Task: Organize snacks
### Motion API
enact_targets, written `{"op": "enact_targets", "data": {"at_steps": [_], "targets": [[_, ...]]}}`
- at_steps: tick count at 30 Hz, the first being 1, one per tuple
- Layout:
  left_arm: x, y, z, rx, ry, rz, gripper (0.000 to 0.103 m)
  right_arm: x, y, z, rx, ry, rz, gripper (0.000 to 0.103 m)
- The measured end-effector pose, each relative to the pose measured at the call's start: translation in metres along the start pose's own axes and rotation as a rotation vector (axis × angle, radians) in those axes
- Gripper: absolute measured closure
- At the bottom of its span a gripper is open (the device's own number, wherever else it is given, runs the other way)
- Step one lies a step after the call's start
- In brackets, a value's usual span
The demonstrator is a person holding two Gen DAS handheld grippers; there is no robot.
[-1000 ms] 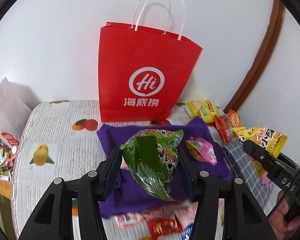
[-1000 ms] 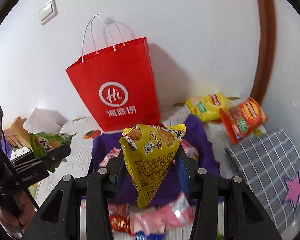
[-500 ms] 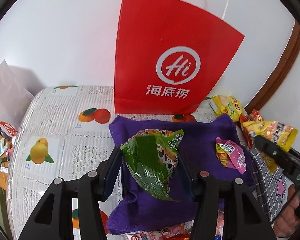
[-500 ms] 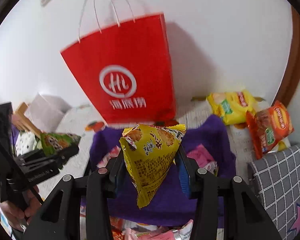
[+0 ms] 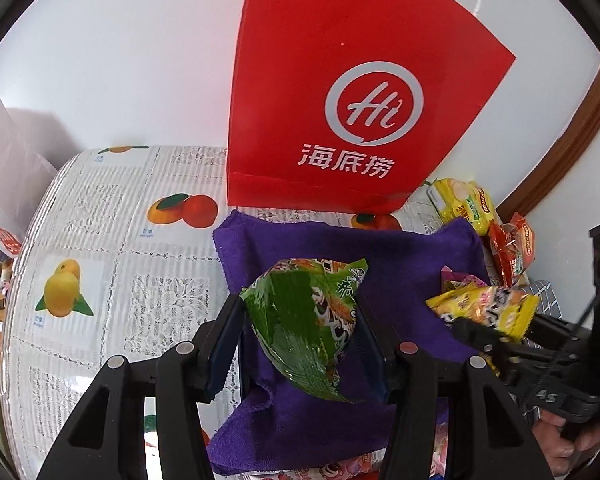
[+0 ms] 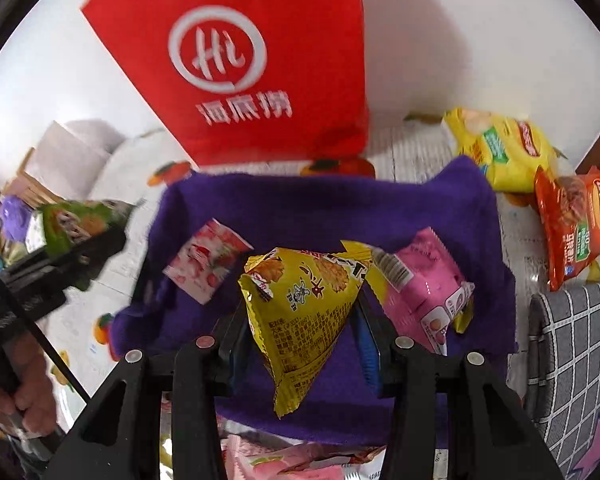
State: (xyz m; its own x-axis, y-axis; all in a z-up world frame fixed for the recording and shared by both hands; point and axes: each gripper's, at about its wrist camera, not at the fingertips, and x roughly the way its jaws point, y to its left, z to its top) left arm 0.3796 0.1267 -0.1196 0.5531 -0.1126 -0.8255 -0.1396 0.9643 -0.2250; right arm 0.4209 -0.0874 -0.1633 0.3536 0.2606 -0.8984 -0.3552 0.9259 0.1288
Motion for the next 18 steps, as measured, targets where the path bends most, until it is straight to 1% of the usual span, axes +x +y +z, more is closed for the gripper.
{"op": "enact_targets", "data": {"at_steps": [2, 5, 14, 18], "targets": [[0.001, 0.001, 0.000, -0.002, 0.003, 0.003, 0.051, 0.011, -0.002, -0.002, 0.007, 0.041, -0.015, 0.057], [0.002, 0.001, 0.000, -0.004, 0.004, 0.003, 0.051, 0.017, -0.002, -0.004, -0.002, 0.059, -0.012, 0.057], [0.008, -0.003, -0.002, 0.008, 0.027, 0.015, 0.051, 0.017, 0.009, -0.009, -0.058, 0.068, -0.039, 0.057], [0.010, -0.005, -0.004, 0.018, 0.031, 0.016, 0.051, 0.020, 0.019, -0.011, -0.116, 0.071, -0.054, 0.057]]}}
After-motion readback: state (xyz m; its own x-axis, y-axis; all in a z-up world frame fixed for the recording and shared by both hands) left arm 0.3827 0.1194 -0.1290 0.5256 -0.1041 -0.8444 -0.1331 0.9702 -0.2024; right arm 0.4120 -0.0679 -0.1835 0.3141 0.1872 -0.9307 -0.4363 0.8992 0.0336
